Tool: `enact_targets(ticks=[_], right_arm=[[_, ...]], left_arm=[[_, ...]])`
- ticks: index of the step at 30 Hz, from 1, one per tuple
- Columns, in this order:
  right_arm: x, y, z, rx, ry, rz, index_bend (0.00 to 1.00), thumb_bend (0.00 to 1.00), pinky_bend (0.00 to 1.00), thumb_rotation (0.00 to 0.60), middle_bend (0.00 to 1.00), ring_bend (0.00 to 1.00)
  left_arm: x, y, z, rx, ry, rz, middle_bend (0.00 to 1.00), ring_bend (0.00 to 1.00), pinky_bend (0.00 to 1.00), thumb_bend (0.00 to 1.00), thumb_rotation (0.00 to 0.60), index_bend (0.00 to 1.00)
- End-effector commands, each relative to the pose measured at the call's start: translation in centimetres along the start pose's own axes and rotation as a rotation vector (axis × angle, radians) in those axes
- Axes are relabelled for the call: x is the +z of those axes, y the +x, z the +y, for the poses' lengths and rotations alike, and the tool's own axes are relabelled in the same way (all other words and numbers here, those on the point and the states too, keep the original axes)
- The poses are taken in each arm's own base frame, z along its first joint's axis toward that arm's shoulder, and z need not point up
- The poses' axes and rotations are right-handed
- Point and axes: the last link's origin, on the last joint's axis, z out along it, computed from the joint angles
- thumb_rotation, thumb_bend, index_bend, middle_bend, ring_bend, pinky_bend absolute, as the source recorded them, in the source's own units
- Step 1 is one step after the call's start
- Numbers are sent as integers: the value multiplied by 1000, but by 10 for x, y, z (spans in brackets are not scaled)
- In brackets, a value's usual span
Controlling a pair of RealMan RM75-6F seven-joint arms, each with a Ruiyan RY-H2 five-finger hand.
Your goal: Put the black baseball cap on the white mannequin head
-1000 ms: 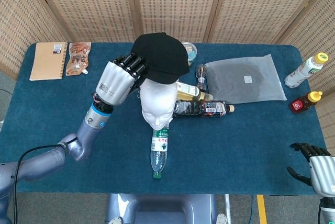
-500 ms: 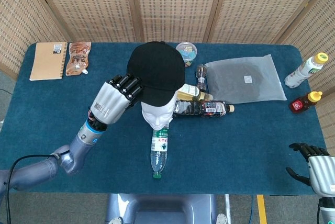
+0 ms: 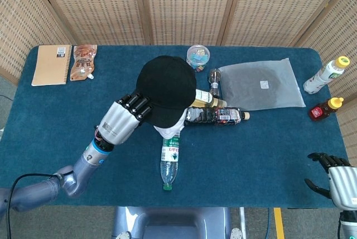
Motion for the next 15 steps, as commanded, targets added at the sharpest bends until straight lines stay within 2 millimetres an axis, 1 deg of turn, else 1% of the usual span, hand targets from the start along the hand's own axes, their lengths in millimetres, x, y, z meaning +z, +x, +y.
enact_targets(ticks=[1, 10, 15], right_arm=[[-1, 0, 1, 0, -4, 0, 355, 157, 439, 600, 419, 458], [-2, 0, 3, 5, -6, -1, 355, 158, 439, 600, 419, 459], [-1, -1, 4, 9, -7, -4, 355, 158, 439, 600, 419, 460]], left_arm=[[0, -2, 5, 2, -9, 0, 485, 434, 707, 526, 600, 779], [-6, 0, 10, 2, -24, -5, 485, 434, 691, 517, 600, 780], [-14, 1, 9, 24, -17, -35, 485, 431, 667, 438, 600, 779]])
